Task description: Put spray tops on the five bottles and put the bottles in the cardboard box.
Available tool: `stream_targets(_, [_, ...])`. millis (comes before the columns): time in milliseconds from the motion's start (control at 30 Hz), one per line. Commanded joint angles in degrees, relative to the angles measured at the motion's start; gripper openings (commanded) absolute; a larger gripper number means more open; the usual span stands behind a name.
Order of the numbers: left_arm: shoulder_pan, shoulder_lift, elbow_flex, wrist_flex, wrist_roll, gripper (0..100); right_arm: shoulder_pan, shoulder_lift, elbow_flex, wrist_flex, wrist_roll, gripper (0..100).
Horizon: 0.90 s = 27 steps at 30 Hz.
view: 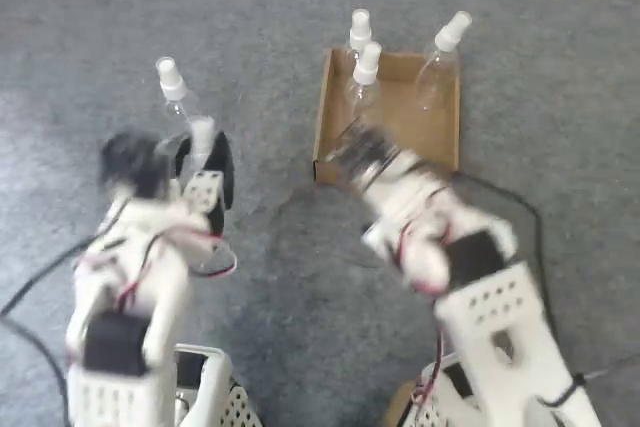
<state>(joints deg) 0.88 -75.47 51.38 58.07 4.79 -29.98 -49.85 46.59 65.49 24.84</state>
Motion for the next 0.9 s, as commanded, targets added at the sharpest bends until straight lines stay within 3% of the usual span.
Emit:
stream_targets(0, [-0.3, -10.9, -1.7, -1.2, 2.8, 1, -7.3, -4.0, 4.2, -8.4, -2.5, 0.6])
stream_targets(433, [-0.3, -13.6, -1.2, -11.4, 22.5, 1, -19.8, -3.8, 20.2, -34.9, -5.5, 0.6])
stream_targets(567, [-0.2, -13.5, -1.0, -11.3, 27.5, 1, -20.1, -3.9, 20.9, -36.0, -5.6, 0.6])
stream_targets(867, [0.3, -13.5, 7.6, -17.1, 27.7, 1, -20.3, -3.9, 20.9, -35.9, -5.7, 0.6])
